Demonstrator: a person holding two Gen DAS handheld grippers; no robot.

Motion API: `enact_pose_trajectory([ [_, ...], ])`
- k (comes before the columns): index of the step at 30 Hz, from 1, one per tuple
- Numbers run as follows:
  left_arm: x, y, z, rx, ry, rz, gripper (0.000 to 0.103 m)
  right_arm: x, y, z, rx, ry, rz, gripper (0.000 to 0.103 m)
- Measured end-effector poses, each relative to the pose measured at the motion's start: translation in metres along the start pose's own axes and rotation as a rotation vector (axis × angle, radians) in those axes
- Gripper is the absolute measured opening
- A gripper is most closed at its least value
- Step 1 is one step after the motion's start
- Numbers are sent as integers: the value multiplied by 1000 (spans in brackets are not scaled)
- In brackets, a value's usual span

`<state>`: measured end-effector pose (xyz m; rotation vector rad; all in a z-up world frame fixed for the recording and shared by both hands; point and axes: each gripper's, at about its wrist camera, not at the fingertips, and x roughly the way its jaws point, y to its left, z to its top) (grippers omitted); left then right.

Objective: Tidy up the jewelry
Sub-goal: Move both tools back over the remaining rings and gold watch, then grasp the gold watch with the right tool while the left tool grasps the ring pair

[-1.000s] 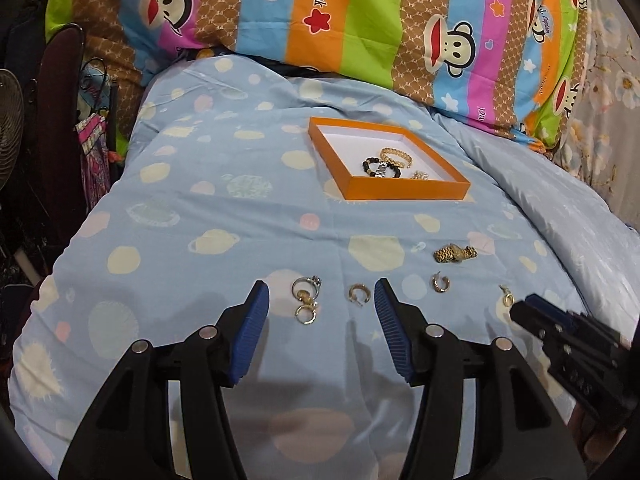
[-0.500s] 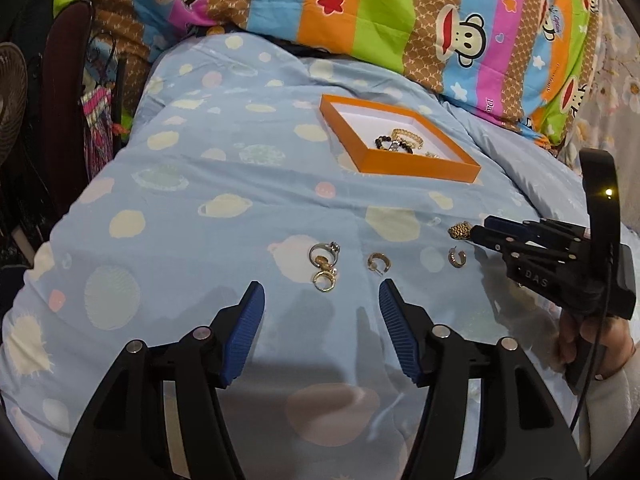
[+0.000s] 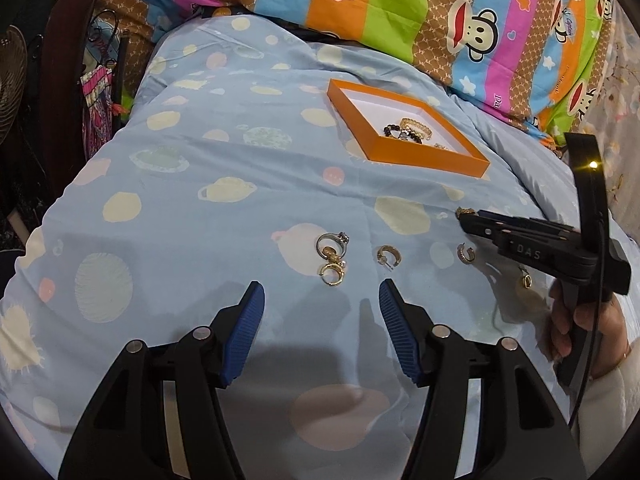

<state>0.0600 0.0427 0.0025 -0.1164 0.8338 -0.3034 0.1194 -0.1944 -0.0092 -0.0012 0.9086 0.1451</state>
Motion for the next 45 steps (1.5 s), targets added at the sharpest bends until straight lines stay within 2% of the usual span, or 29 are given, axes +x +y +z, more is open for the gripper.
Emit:
enact_pose_trajectory([
  [4, 3, 1, 0, 1, 18, 1, 58, -22, -1, -22, 85, -23, -28, 20],
  [12, 7, -9, 3, 60, 30, 31, 58, -90, -2, -85, 258, -130, 31, 20],
  [19, 26, -19, 20, 121, 61, 66, 57, -105, 0, -122, 332, -140, 64, 20],
  [27, 46, -24, 30, 160, 81, 64, 51, -101, 10, -120, 339, -177, 108, 20],
  [30, 48, -22, 33, 152, 78, 47, 44, -99, 16, -118, 322, -183, 109, 20],
  [34, 49, -19, 35, 140, 75, 14, 20, -99, 16, -118, 323, -190, 111, 20],
  [45, 30, -28, 36, 155, 23, -24, 20, -106, 11, -110, 350, -226, 99, 20],
])
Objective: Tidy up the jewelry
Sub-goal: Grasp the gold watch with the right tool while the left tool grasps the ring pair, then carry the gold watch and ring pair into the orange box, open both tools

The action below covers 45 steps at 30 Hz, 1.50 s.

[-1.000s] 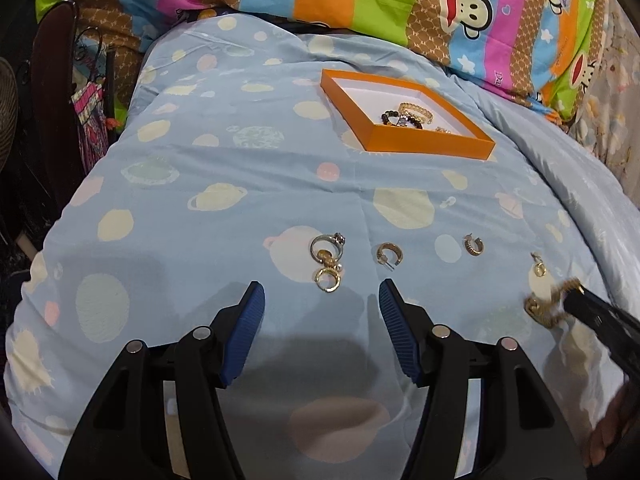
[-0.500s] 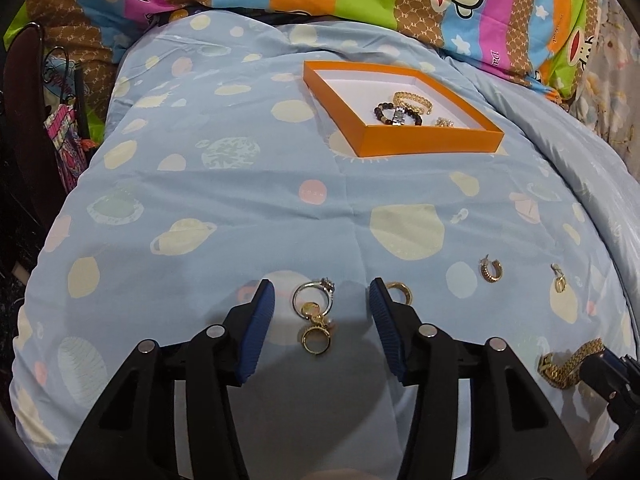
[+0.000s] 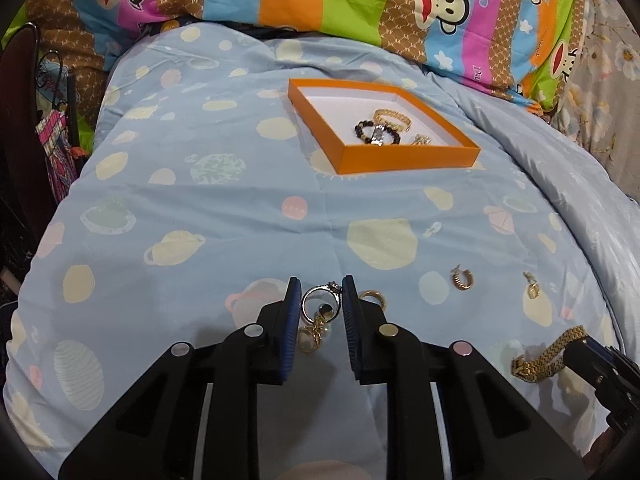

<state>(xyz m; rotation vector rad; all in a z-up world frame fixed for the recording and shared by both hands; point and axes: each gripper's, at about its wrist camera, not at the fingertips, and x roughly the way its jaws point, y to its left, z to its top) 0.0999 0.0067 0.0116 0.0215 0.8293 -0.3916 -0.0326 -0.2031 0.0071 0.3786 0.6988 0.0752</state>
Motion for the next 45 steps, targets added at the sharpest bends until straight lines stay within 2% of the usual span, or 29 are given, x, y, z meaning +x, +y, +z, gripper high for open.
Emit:
enact_pose_trajectory([
  [5, -22, -7, 16, 12, -57, -24, 20, -6, 8, 27, -28, -48, -7, 20],
  [10, -35, -15, 47, 32, -115, -41, 20, -7, 14, 68, -66, -108, -26, 20],
  [14, -37, -24, 74, 59, -164, -23, 20, 4, 11, 104, -62, -134, -31, 20],
  [21, -15, -38, 123, 75, -208, -20, 20, 47, -4, 166, -41, -154, -41, 20],
  [26, 18, -44, 152, 66, -217, -20, 20, 83, -12, 194, -31, -165, -58, 20],
  [31, 60, -39, 170, 40, -182, -35, 20, 122, -25, 207, 16, -150, -52, 20],
  [36, 94, -37, 173, 39, -127, -32, 20, 152, -33, 207, 27, -109, -67, 20],
  [41, 109, -36, 172, 38, -112, -31, 21, 168, -39, 204, 25, -82, -98, 20],
  [45, 116, -34, 170, 24, -102, -20, 21, 173, -45, 201, 39, -73, -104, 24],
])
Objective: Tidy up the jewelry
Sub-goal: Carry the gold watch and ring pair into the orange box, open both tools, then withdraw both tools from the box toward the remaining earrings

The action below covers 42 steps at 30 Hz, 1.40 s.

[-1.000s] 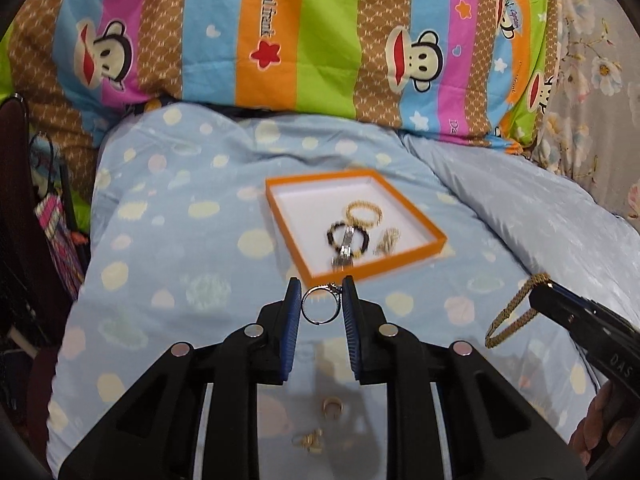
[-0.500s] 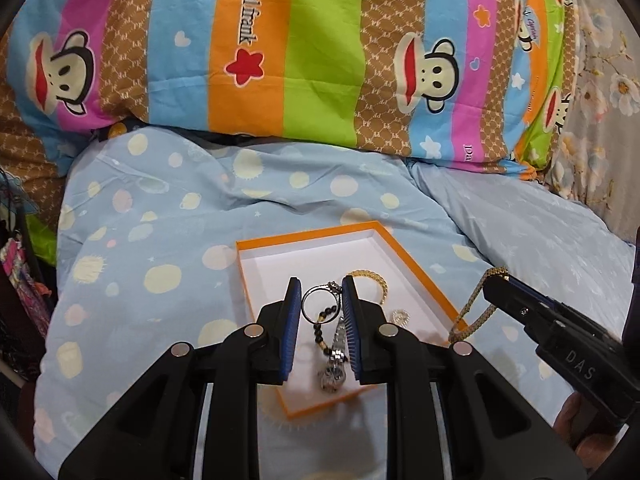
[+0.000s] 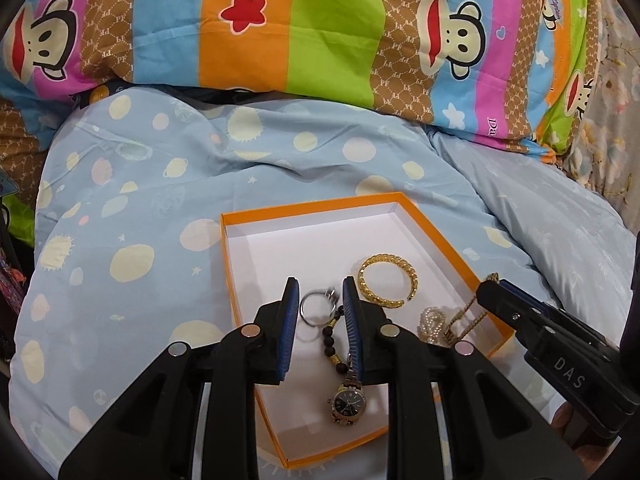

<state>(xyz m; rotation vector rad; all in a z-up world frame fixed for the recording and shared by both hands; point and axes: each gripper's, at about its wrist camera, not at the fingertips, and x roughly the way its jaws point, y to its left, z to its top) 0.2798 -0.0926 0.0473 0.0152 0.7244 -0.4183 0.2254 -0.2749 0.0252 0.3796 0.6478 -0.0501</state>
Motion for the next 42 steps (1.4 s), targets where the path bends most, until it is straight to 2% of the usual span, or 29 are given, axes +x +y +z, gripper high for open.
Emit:
enact_pose_trajectory([
  [1, 2, 0, -1, -2, 3, -5, 22, -1, 0, 0, -1, -4, 0, 24],
  [3, 4, 1, -1, -7, 10, -8, 30, -4, 1, 0, -6, -18, -7, 24],
  [4, 4, 1, -2, -11, 10, -6, 39, -5, 2, 1, -7, -21, -6, 24],
  [5, 2, 2, -2, -15, 5, -3, 41, -8, 2, 1, -8, -28, -4, 24],
  [10, -15, 9, 2, -32, -28, -13, 41, -26, 3, -1, -19, -56, -4, 24],
  [15, -64, 22, -1, -40, -103, -13, 41, -69, 3, -10, -17, -104, 30, 25],
  [20, -122, 29, -23, -32, -156, 0, 44, -128, 0, -40, -8, -145, 71, 26],
  [22, -143, 33, -39, -35, -161, -6, 46, -150, -1, -58, -10, -153, 66, 31],
  [27, -180, 40, -91, -47, -131, 1, 48, -191, -2, -114, -29, -124, 7, 33],
  [32, -192, 41, -147, -53, -66, 20, 48, -198, -2, -160, -32, -42, -28, 33],
  [34, -193, 44, -165, -75, -30, 4, 48, -197, -2, -174, -31, -17, -35, 33],
  [36, -189, 44, -179, -90, 8, 0, 48, -191, -2, -183, -23, 12, -48, 33],
  [39, -182, 40, -190, -75, 40, 31, 48, -184, -3, -183, -19, 40, -78, 33],
  [42, -174, 37, -193, -71, 72, 25, 48, -172, -3, -178, -13, 64, -105, 39],
])
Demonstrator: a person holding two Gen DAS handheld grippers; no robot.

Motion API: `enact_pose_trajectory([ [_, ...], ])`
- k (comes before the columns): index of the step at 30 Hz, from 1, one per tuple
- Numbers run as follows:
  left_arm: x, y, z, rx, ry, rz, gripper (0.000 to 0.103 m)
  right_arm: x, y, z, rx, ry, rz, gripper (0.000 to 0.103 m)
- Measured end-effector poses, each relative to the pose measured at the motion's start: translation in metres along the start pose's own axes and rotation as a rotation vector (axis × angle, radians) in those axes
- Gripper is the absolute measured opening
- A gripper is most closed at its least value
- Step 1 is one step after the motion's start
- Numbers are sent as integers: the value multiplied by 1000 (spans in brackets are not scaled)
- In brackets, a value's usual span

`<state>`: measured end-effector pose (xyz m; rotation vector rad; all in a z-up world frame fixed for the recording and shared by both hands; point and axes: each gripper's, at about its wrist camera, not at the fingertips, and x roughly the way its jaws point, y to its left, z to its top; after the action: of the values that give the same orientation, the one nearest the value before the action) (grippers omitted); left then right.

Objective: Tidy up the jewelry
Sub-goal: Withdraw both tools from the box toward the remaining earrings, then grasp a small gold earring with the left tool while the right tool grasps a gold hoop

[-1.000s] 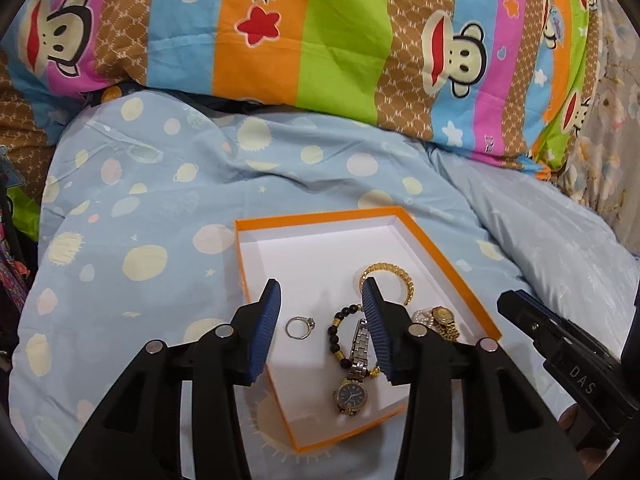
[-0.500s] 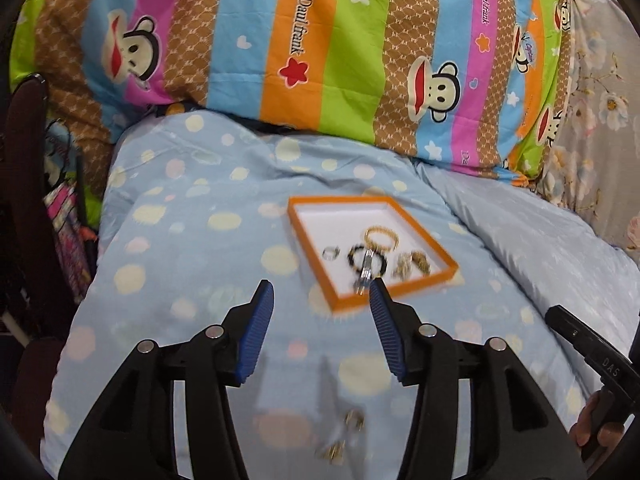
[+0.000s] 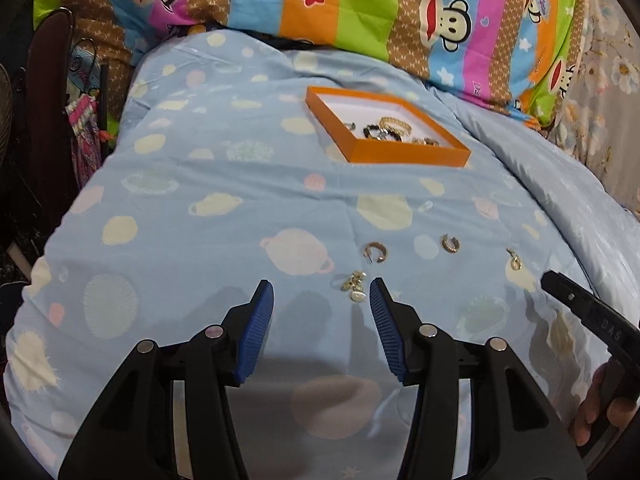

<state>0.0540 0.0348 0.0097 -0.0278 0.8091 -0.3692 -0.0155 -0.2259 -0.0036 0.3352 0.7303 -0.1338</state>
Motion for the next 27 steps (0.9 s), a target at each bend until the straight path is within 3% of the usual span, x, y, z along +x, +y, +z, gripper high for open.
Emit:
enact_pose_trajectory([
  [5, 18, -11, 5, 32, 49, -21, 54, 17, 5, 12, -12, 25, -32, 39],
  [14, 35, -19, 12, 50, 83, 14, 51, 40, 17, 19, -53, 88, -83, 39],
  [17, 35, -18, 13, 51, 83, 0, 33, 43, 20, 19, -68, 95, -105, 35],
  [20, 35, -19, 13, 55, 84, -10, 27, 44, 23, 19, -83, 100, -132, 27],
  [22, 35, -20, 13, 57, 88, -19, 16, 44, 23, 19, -86, 102, -142, 21],
  [24, 35, -20, 13, 57, 90, -29, 13, 44, 23, 19, -85, 101, -143, 15],
  [27, 33, -21, 12, 59, 87, -38, 12, 44, 22, 19, -82, 99, -142, 14],
])
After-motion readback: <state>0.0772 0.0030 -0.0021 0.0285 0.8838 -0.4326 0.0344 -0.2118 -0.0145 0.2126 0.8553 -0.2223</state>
